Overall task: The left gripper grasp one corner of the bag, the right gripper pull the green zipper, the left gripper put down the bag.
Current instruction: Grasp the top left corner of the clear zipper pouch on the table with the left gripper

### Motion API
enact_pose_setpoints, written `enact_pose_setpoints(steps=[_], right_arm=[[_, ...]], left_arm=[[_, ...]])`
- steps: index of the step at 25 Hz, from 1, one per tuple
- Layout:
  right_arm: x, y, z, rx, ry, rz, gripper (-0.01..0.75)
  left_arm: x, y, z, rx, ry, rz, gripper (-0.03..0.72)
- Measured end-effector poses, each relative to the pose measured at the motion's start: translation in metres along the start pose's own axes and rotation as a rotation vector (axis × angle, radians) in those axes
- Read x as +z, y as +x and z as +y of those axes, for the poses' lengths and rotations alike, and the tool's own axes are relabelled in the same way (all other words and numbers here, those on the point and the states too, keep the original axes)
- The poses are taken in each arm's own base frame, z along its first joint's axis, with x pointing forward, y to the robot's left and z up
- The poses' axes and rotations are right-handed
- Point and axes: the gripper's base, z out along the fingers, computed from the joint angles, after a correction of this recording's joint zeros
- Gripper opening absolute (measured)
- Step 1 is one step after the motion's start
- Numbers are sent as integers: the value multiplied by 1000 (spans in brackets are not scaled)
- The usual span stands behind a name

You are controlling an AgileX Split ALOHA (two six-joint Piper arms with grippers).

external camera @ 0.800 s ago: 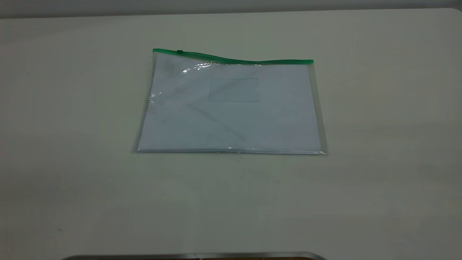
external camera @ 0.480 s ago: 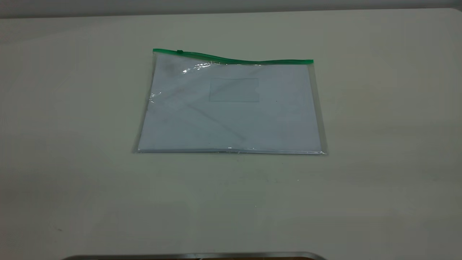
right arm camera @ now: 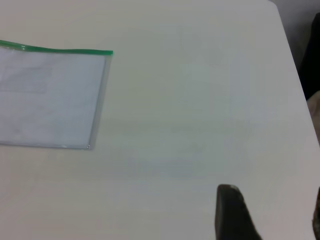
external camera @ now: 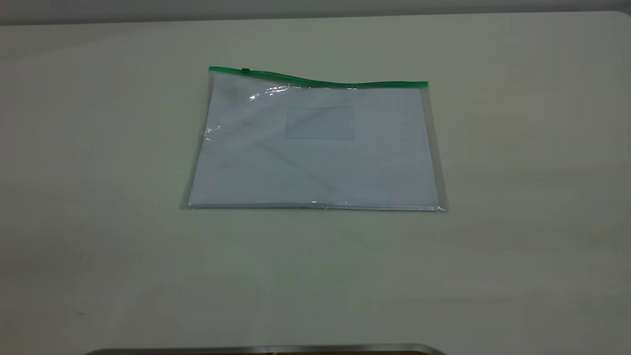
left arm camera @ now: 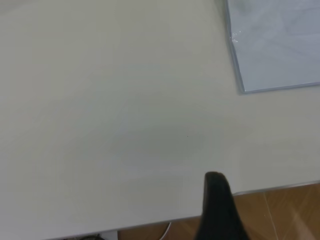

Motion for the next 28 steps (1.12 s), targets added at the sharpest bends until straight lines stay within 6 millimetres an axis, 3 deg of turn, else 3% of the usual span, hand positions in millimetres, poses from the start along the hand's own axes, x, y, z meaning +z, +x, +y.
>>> enact_pose_setpoints(steps=[18,28], right_arm=[[0,0,0,1,-1,0,421],[-1,-3,10,6,-106,-23,421]], left_arm=[[0,0,0,0,0,0,564],[1,-1,4,-23,-41,15,564]])
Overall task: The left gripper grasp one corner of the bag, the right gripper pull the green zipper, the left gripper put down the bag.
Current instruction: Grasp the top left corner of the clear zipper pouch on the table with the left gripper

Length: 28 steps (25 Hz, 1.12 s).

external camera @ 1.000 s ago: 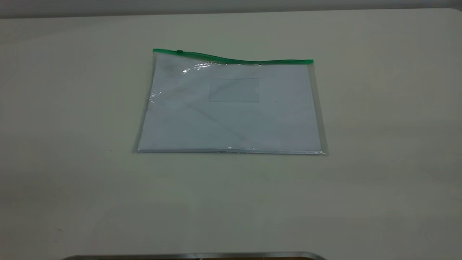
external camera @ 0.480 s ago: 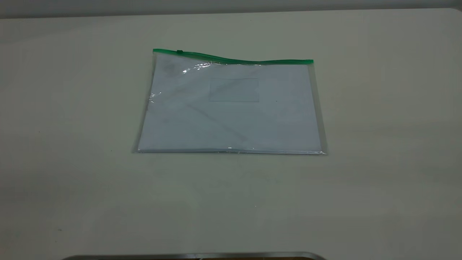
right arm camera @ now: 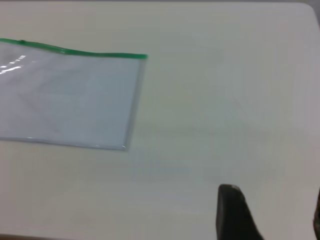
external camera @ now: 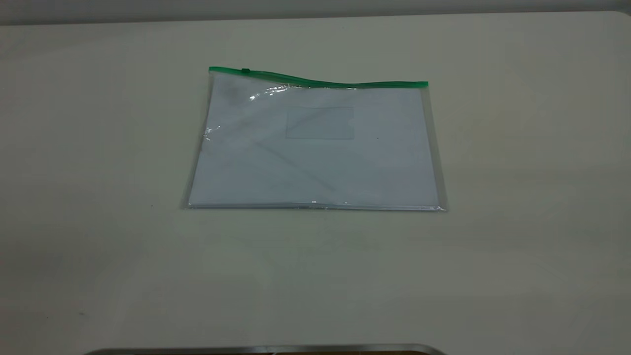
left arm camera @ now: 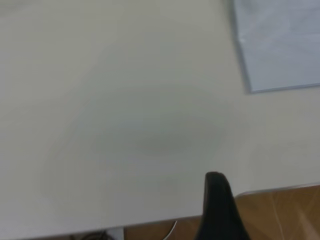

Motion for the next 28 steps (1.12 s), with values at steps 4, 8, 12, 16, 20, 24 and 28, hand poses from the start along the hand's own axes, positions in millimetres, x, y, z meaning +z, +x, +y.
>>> enact_pose_setpoints(steps=[4,8,12,16,20,24,28], right_arm=[[13,-25,3,4,-54,-52,431],[53,-53,-1,-41,-68,5,481],[105,-72,-4,-60,-112,80,535],[156,-89,-5,-85,-187,143,546],[205,-103,-5,-103,-271,173,547],[254,-106,-4,-73,-357,198,547],[299,-101,-2,-21,-448,212,547]], left_arm=[[9,-19,6,-68,-34,64,564],[32,-59,12,-81,-35,121,565],[74,-98,19,-60,-33,176,568],[126,-129,23,-50,12,246,569],[185,-144,22,-66,92,356,569],[239,-156,21,-58,177,404,569],[293,-163,18,-36,271,427,569]])
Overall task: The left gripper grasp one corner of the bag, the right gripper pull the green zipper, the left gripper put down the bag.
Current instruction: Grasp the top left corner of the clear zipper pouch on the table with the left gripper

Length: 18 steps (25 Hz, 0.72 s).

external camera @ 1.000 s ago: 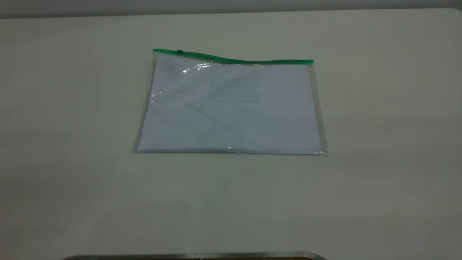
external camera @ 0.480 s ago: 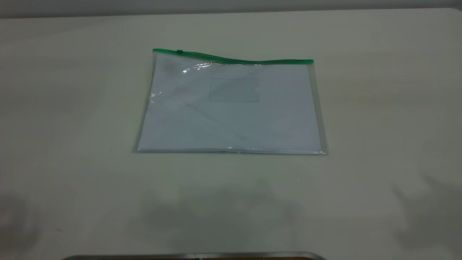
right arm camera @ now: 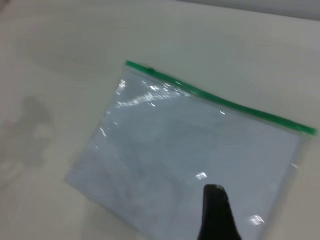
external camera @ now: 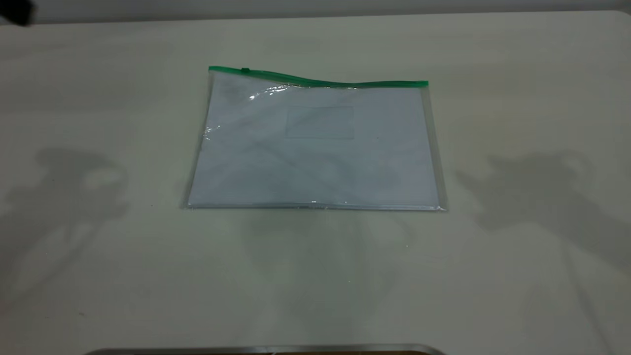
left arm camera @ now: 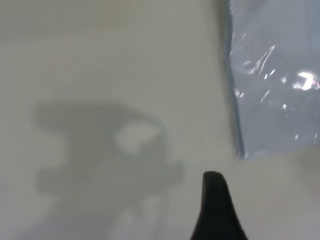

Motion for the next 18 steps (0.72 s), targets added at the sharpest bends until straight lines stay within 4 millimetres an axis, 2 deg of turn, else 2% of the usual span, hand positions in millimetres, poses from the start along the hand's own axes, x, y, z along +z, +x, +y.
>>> enact_pose_setpoints(steps=[6,11,15,18], right_arm=[[69,-1,-9,3,-78,54,547],[121,3,-13,29,-130,94,547],[146,5,-21,71,-173,92,547],[156,4,-25,91,-186,87,547]], left_arm=[[68,-33,13,8,144,-11,569],[123,-48,24,0,240,-18,569],[163,-57,35,39,269,-19,569],[189,-63,41,35,306,-19,569]])
